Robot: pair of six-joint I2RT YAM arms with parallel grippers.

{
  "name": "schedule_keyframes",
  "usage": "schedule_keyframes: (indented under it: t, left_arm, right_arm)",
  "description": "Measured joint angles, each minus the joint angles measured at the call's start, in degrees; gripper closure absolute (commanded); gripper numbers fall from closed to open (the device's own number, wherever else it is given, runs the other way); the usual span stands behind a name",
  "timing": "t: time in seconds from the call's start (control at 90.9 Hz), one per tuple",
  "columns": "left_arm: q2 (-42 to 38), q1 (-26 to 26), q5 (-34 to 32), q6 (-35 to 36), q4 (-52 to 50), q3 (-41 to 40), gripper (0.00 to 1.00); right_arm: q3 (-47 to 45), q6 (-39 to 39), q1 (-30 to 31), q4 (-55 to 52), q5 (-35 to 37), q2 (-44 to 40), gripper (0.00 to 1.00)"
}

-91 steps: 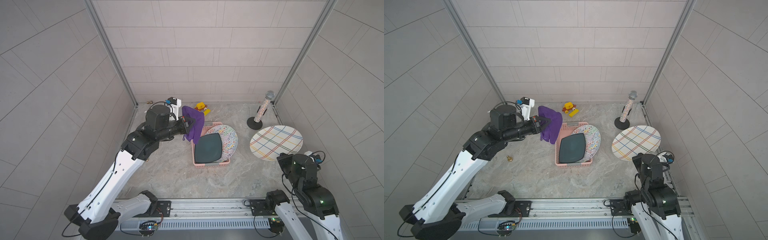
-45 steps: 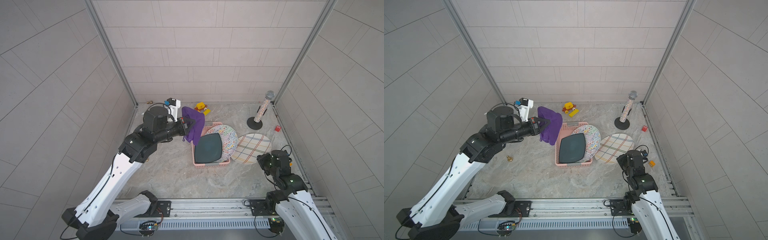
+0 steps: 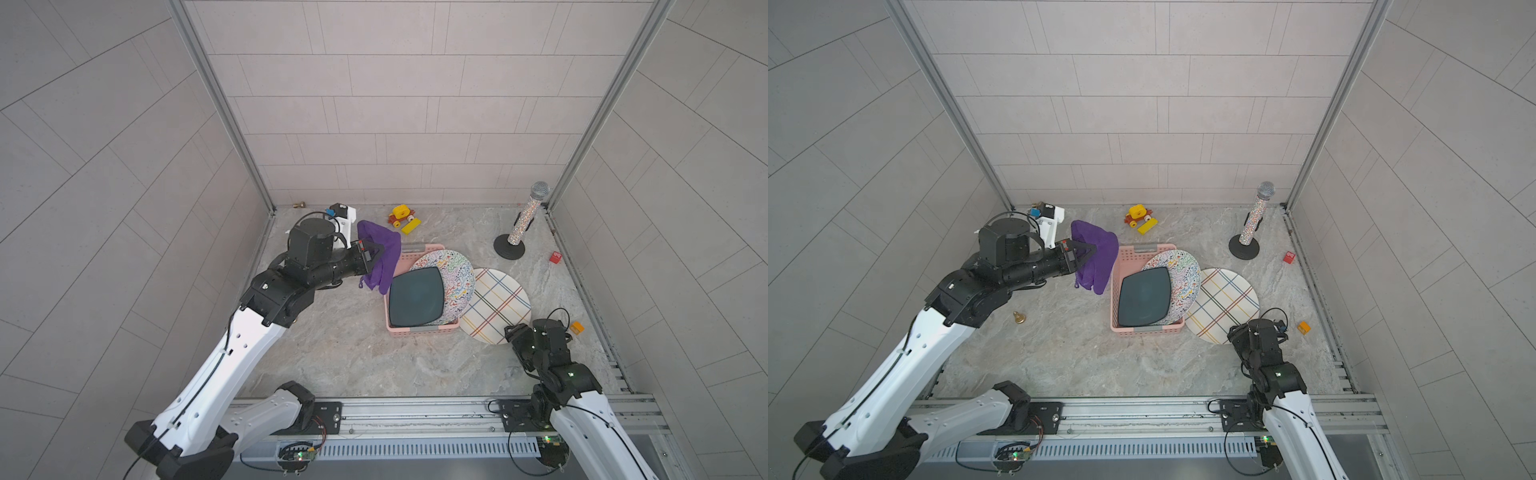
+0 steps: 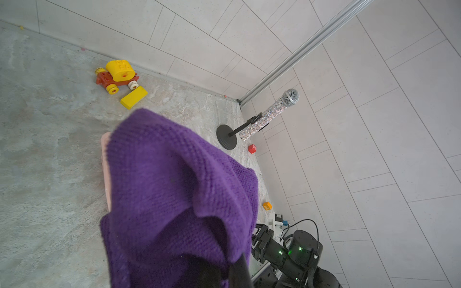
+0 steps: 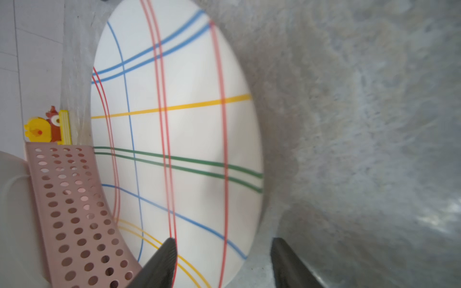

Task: Wipe the wet plate dry
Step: Place the plate at the center of the board, then pick up the plate from the bin.

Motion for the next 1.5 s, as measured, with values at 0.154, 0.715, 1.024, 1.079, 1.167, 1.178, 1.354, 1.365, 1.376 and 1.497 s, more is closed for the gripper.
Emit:
schedule_keyframes:
  t: [0.154, 0.715, 1.024, 1.079, 1.167, 1.178, 1.354, 1.365, 1.376, 1.497]
  left_arm:
    - [-0.02, 0.85, -4.85, 0.44, -3.45, -0.07, 1.0]
    - [10.4, 3.78, -11.67, 5.18, -9.07, -11.41, 1.0]
    - [16.57, 3.82, -6.49, 5.33, -6.4, -15.39, 1.0]
    - [17.16, 3.82, -5.31, 5.25, -5.55, -16.65, 1.0]
    - [18.27, 3.82, -3.52, 4.83, -4.22, -18.05, 1.0]
    - [18.43, 3.85, -3.28, 4.7, -4.02, -18.18, 1.0]
    - [20.57, 3.82, 0.09, 3.54, -1.53, -18.86, 1.0]
    - [20.68, 3.82, 0.24, 3.45, -1.36, -18.86, 1.0]
    - [20.74, 3.85, 0.35, 3.37, -1.27, -18.86, 1.0]
    - [20.96, 3.85, 0.9, 3.08, -0.92, -18.86, 1.0]
  right_arm:
    - [9.92, 0.2, -0.07, -12.31, 6.01, -0.61, 0.26]
    - [51.91, -22.16, 22.29, -7.65, -8.09, 42.75, 0.61]
    - [52.0, -25.24, 24.83, -7.3, -7.32, 57.57, 0.58]
    - [52.0, -25.24, 25.14, -6.4, -7.56, 59.49, 0.58]
    - [52.0, -25.07, 26.03, -4.92, -7.89, 62.49, 0.58]
    - [52.0, -25.0, 26.16, -4.7, -8.0, 62.84, 0.58]
    - [51.6, -22.69, 29.07, 0.02, -9.9, 67.28, 0.57]
    - [51.47, -22.51, 29.22, 0.44, -9.99, 67.41, 0.57]
    - [51.34, -22.32, 29.35, 0.7, -9.97, 67.56, 0.58]
    - [49.53, -20.13, 29.9, 4.04, -10.25, 67.82, 0.71]
